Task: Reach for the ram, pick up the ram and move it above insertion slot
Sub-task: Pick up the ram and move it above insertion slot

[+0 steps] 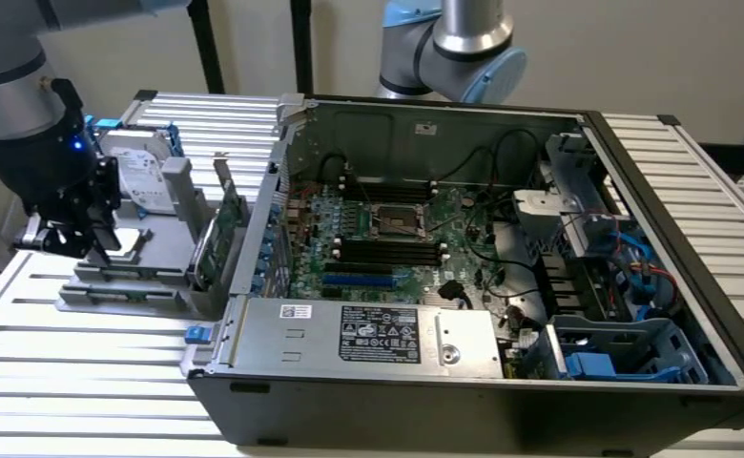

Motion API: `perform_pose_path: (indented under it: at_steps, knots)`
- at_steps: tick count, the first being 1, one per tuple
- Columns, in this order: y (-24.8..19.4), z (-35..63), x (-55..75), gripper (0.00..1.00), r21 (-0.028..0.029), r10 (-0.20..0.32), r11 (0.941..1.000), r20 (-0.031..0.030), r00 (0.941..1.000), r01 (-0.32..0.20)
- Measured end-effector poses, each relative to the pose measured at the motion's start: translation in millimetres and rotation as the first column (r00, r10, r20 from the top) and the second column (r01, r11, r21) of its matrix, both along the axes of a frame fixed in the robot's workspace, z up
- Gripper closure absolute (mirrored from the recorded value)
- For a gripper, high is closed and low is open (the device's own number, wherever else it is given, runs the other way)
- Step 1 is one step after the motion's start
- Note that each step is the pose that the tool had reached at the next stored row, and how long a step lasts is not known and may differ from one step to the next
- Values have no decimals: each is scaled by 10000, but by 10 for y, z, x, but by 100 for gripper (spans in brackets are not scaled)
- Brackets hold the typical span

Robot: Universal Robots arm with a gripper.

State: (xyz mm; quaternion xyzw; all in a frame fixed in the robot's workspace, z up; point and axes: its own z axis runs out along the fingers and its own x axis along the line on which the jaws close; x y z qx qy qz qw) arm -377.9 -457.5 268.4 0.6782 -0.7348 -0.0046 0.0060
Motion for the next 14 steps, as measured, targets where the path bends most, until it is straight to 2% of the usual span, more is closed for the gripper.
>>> perform_pose_path:
  at_steps: [14]
  knots:
    - [-37,-254,-16,69,-1,48,10000,-1,10000,-48]
